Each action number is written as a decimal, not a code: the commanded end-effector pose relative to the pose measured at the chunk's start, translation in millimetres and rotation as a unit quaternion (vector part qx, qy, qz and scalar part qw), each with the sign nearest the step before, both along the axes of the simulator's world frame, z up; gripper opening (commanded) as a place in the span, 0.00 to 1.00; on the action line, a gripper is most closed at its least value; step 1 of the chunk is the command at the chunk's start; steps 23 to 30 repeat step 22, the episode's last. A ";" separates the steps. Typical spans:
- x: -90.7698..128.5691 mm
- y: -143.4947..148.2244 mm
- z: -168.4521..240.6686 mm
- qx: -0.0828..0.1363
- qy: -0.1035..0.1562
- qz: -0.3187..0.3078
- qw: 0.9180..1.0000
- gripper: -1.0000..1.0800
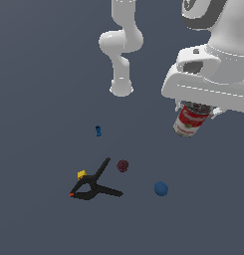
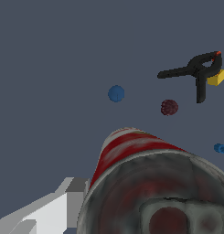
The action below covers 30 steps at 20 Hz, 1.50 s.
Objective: Pick up a designated object from a clutter of objects.
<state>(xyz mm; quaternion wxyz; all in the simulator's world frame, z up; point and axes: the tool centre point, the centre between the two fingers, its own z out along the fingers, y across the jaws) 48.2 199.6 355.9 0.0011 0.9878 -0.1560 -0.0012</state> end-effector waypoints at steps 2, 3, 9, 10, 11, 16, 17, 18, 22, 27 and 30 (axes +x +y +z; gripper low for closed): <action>-1.5 14.9 35.6 0.000 -0.001 0.000 1.000 0.00; -1.8 18.6 43.6 0.000 -0.001 0.000 1.000 0.00; -2.1 35.1 80.1 0.001 -0.001 0.000 1.000 0.00; -2.1 37.1 84.3 0.001 -0.001 0.000 1.000 0.00; -2.0 38.9 88.1 0.001 -0.001 0.000 1.000 0.00; -1.5 45.1 101.0 0.001 -0.001 0.000 1.000 0.00; -1.4 45.8 102.5 0.001 -0.001 0.000 1.000 0.00; -1.3 46.4 103.8 0.001 -0.001 0.000 1.000 0.00; -1.2 47.5 105.9 0.001 -0.001 0.000 1.000 0.00; -1.2 47.5 105.9 0.001 -0.001 0.000 1.000 0.00; -1.2 47.5 105.9 0.001 -0.001 0.000 1.000 0.00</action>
